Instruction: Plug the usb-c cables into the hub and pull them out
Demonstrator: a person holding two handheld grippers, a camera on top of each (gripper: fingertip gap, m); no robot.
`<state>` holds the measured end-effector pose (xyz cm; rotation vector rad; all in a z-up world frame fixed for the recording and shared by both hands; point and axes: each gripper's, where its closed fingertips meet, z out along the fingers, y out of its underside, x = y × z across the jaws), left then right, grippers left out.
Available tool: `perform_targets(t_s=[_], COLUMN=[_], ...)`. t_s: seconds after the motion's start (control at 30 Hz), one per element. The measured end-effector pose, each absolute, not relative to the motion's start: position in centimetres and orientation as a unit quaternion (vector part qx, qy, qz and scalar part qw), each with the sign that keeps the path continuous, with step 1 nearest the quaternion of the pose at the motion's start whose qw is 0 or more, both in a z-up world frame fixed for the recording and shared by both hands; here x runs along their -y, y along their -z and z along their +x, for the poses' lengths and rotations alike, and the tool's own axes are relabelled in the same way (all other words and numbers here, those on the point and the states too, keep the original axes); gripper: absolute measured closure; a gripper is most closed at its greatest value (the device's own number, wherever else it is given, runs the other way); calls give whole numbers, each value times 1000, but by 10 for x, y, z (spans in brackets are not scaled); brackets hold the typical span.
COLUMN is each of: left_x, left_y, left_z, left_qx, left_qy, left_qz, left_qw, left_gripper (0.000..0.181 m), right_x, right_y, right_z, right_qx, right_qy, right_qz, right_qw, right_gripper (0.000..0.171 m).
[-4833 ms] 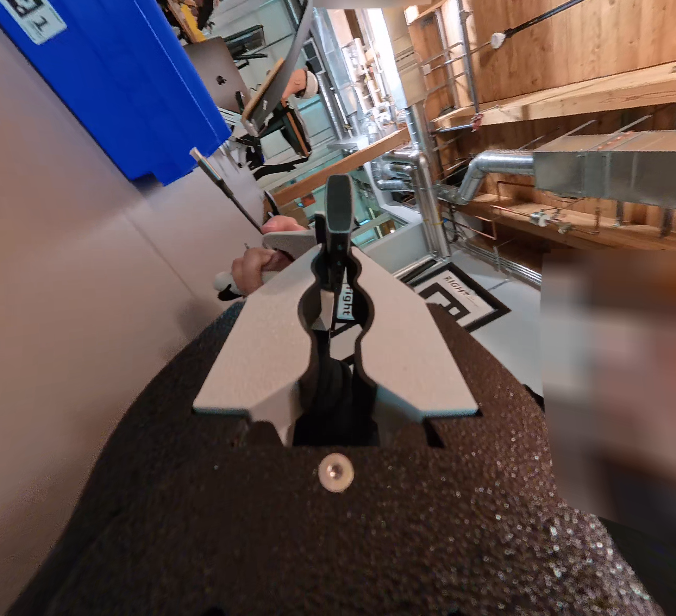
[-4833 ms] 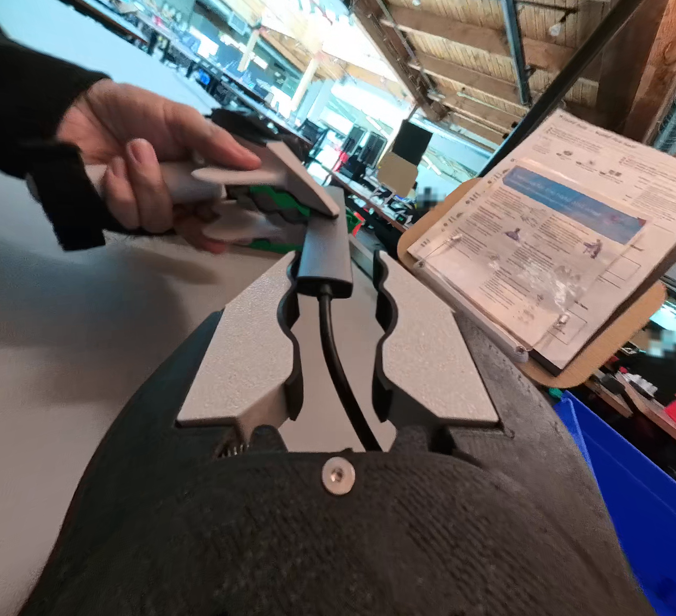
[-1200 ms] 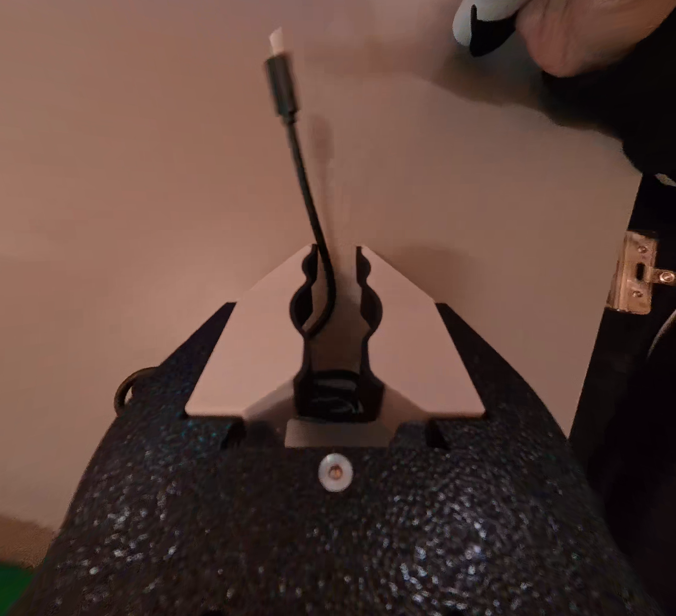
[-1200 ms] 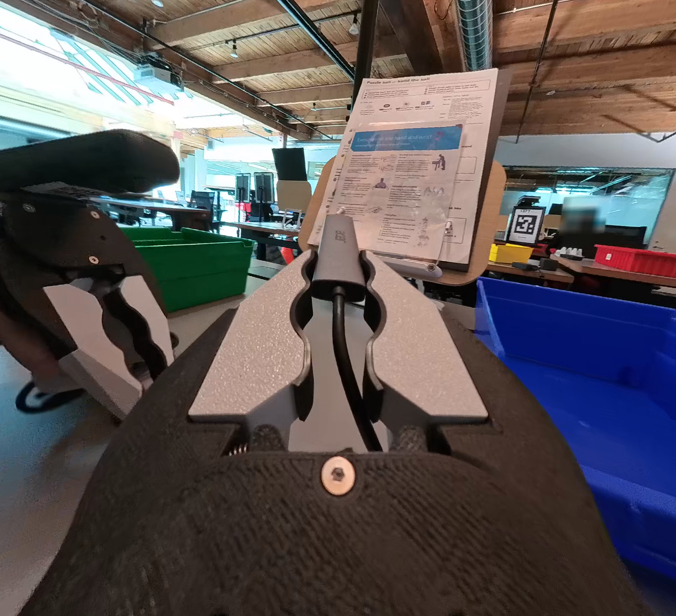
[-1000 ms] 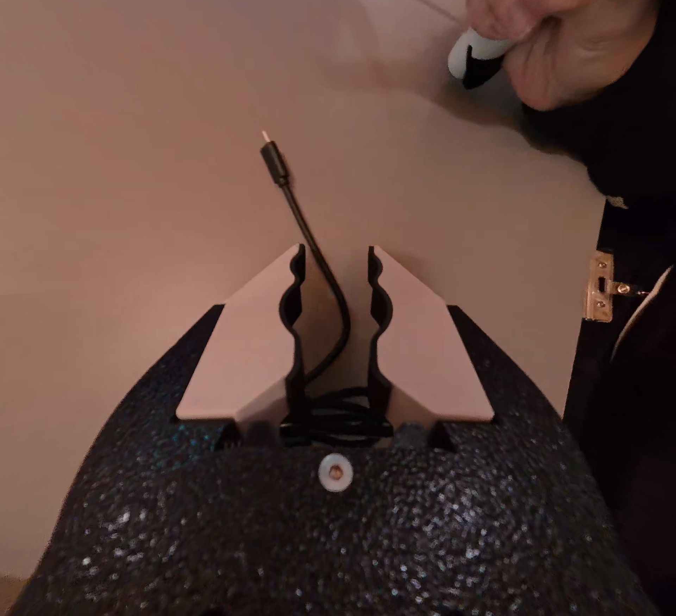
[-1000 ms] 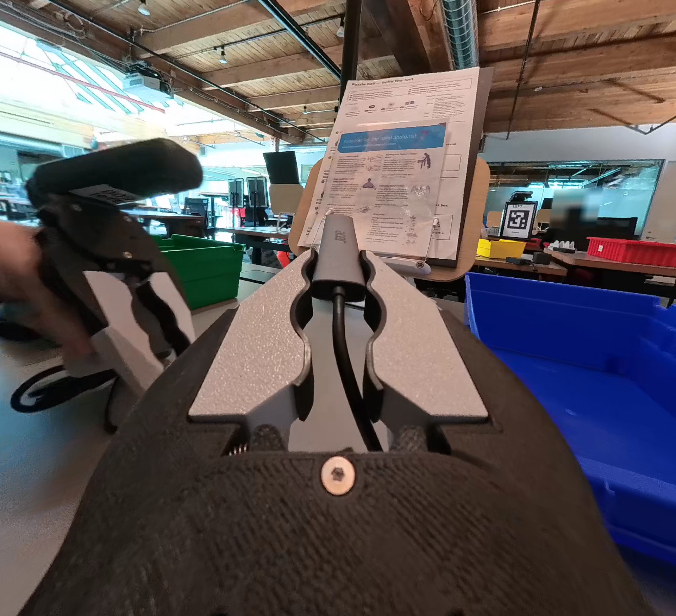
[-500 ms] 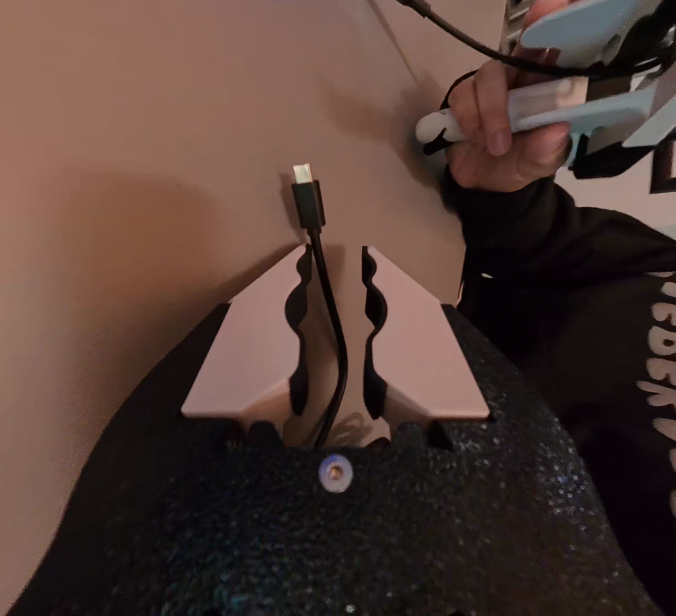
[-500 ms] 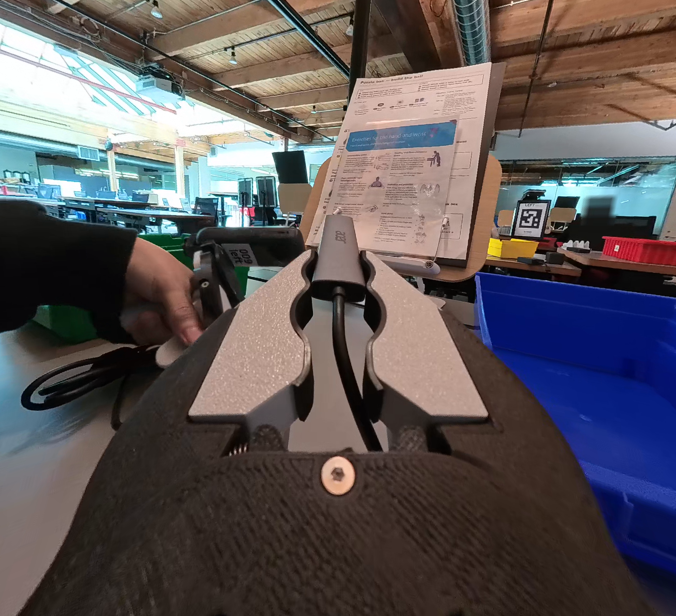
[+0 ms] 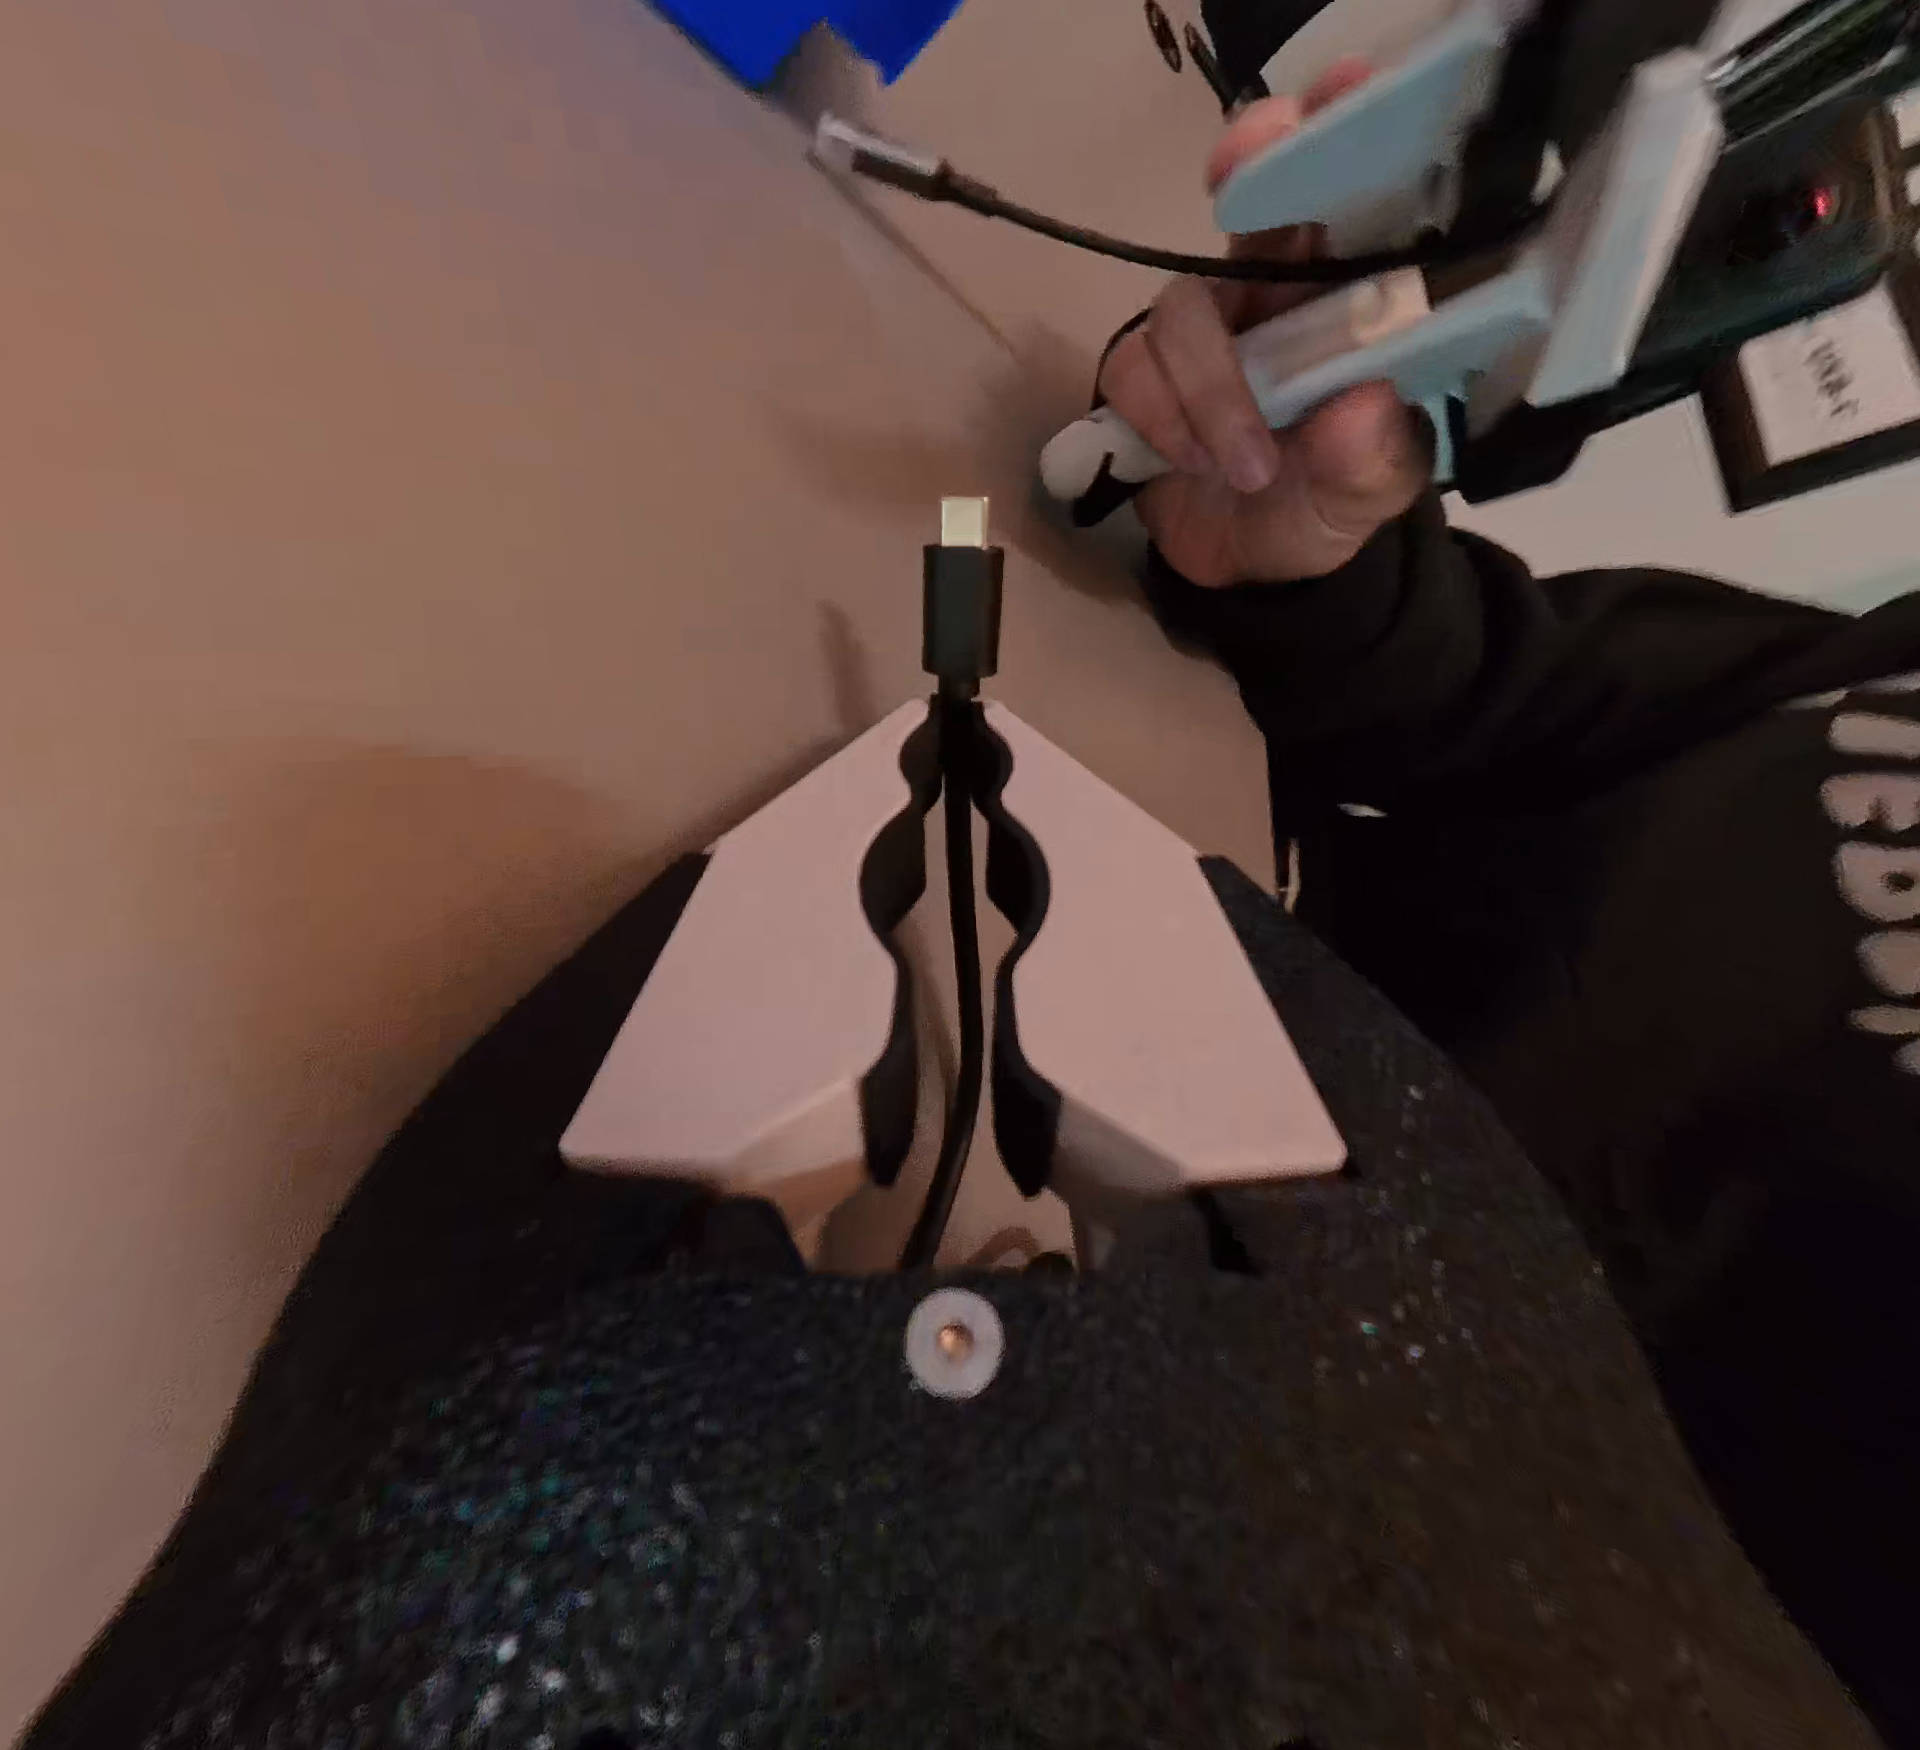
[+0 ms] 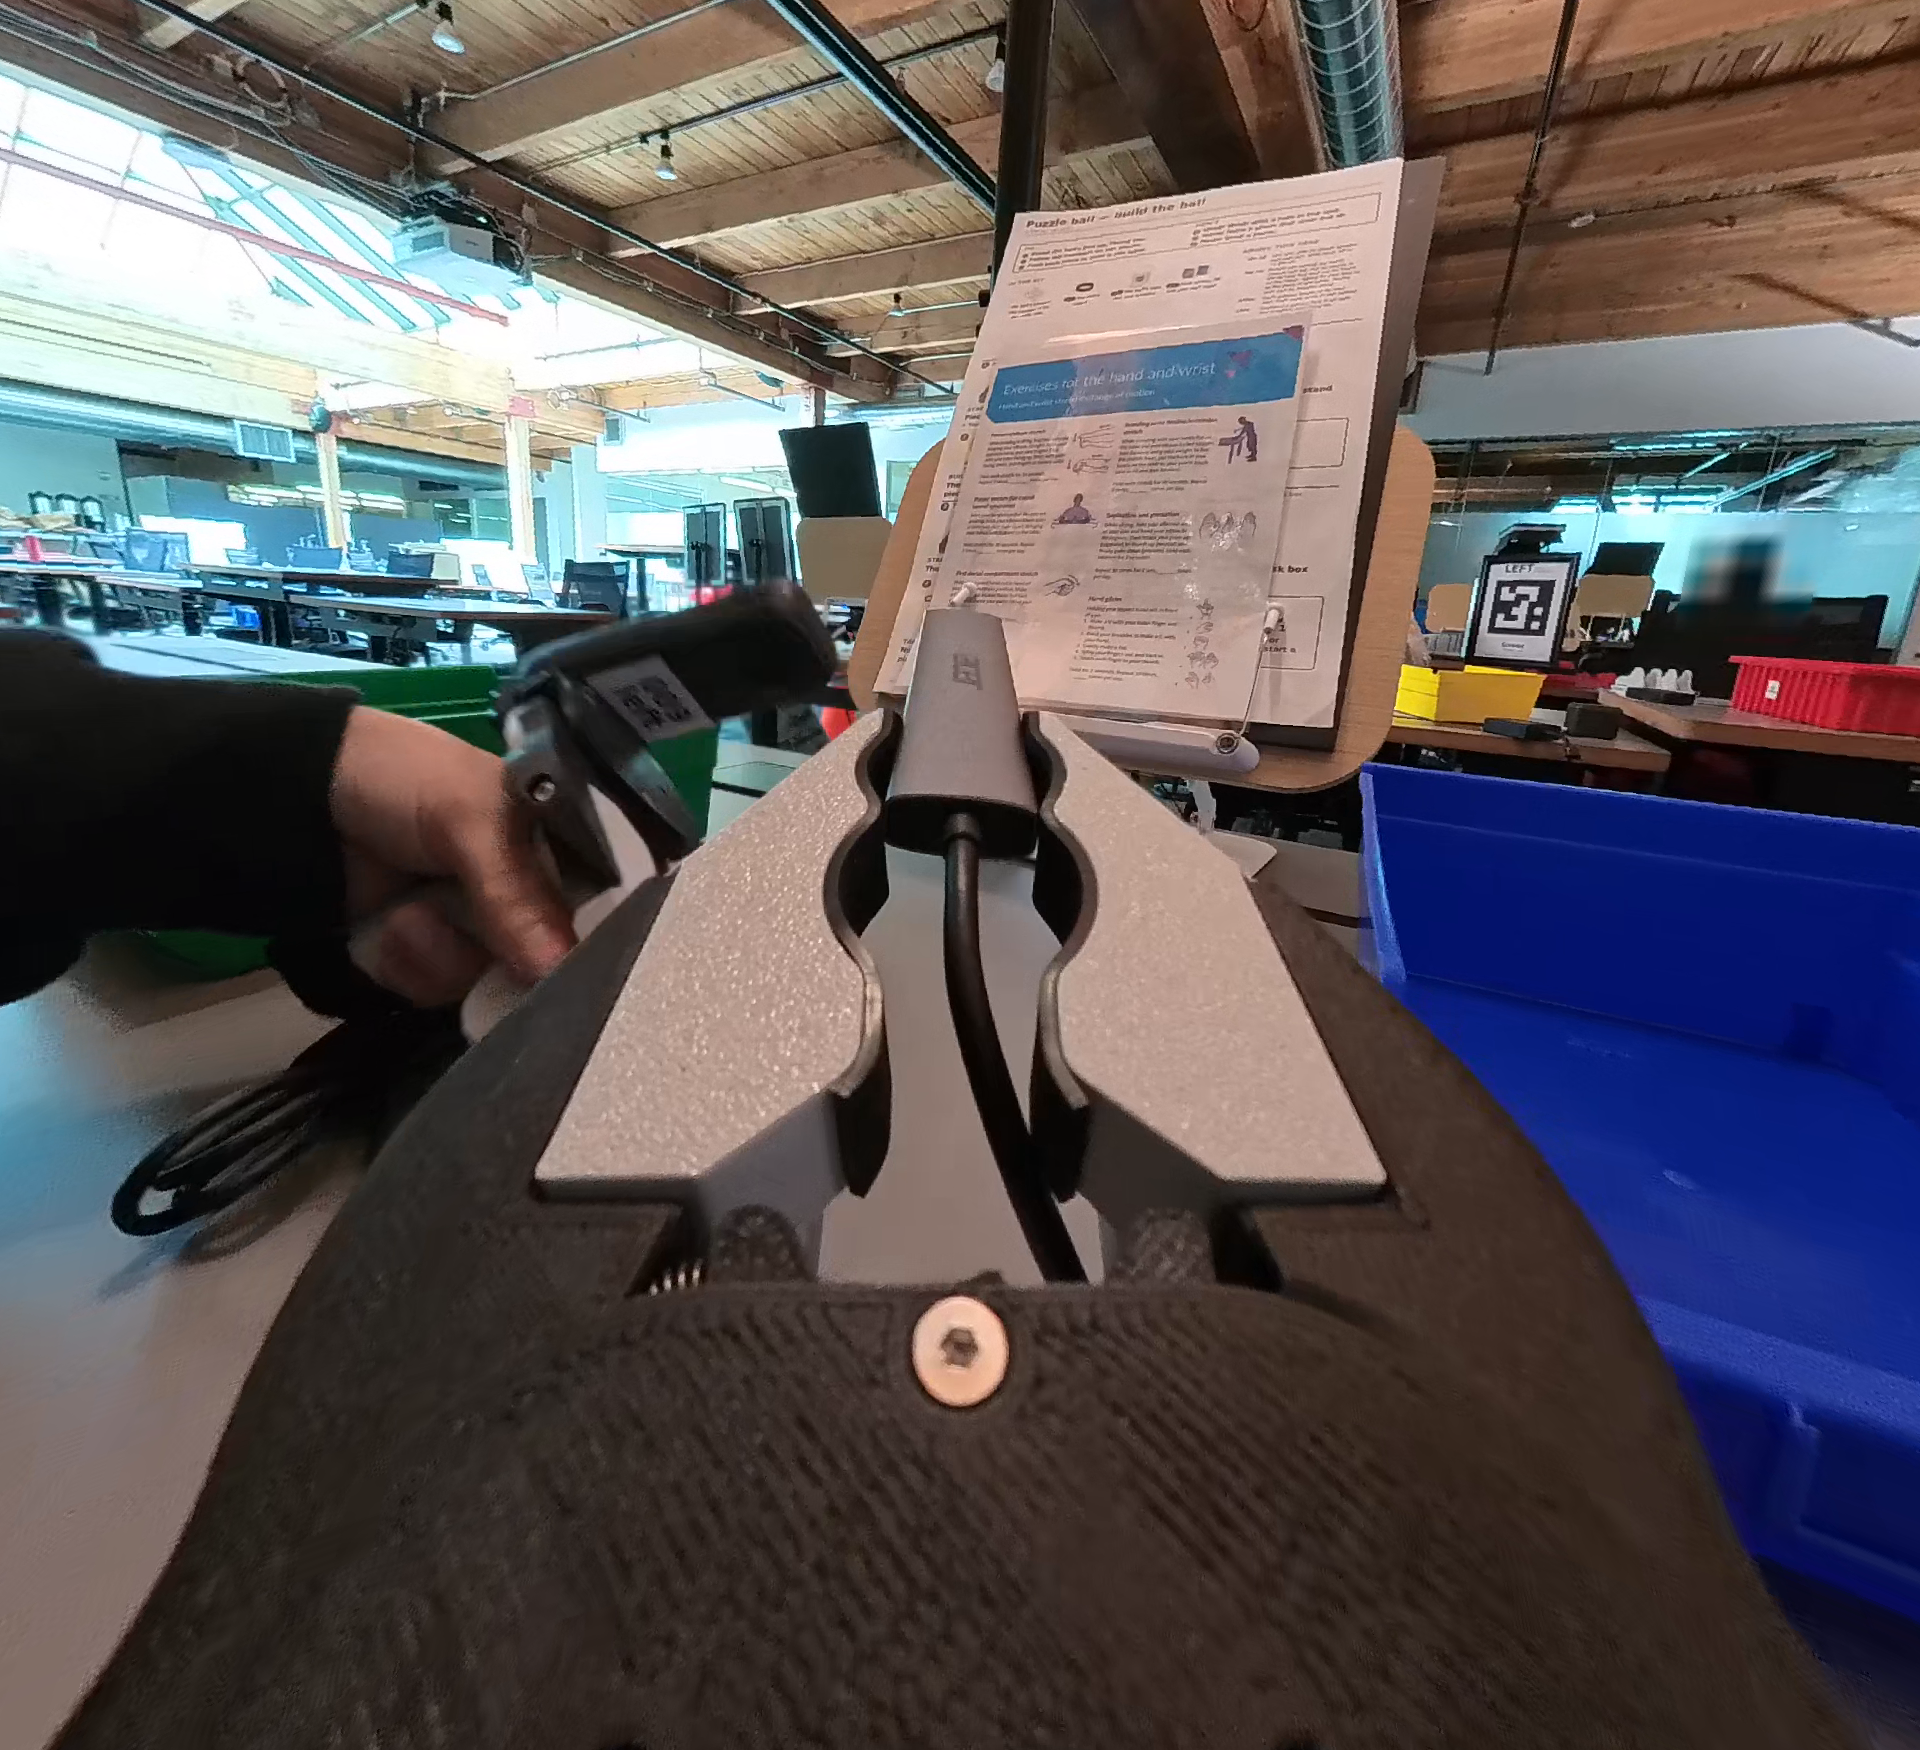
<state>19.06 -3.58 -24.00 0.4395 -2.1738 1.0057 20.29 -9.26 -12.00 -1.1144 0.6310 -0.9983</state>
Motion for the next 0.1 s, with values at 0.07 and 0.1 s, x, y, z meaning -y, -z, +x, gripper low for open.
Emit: perform_targets(t_s=[0.07,0.1], left_x=[32,29], left_y=[235,233], left_z=[193,196], left_qx=[856,868], left_qy=[-398,-396], left_qz=[171,182], left_qw=[281,238], left_gripper=[180,180], right_x=[92,91], right_y=[121,123], right_z=[204,205], right_qx=[-284,-288], right_qy=[446,444], right_qz=[-501,-505], right_qw=[685,682], right_gripper=[149,149])
